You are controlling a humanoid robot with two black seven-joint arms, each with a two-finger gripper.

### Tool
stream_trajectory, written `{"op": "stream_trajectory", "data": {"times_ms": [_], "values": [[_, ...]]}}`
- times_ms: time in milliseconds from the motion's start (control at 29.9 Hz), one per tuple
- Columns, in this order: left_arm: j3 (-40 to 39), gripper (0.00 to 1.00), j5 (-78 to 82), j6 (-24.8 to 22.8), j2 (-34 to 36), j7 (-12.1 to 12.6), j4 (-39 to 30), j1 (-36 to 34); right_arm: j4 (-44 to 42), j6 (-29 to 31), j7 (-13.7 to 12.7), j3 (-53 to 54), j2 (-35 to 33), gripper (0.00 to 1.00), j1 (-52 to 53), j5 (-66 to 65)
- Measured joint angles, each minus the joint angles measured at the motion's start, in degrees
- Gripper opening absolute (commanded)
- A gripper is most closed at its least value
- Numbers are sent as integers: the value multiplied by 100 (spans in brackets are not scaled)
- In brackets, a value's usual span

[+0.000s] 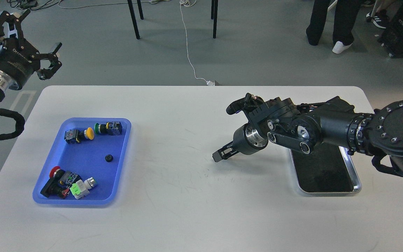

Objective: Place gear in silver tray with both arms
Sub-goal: 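Lower the right gripper and close it on the black gear, then carry the gear with the right gripper and lower it into the silver tray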

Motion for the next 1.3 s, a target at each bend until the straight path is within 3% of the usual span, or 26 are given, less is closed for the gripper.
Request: {"op": "stream_trajectory", "data": {"times_ms": [234,501,969,1303], "values": [[0,97,0,0,52,0,0,5,2,0,1,-12,0,41,-4,-46],[0,97,-2,0,65,-5,3,50,-8,-1,-3,-30,-1,38,-37,-57],[0,97,-9,0,61,-6,16,53,-16,-1,-12,-37,0,16,-72,-56],[0,97,-9,0,120,-6,16,53,342,5,-17,-58,1,16,468,-7]]}}
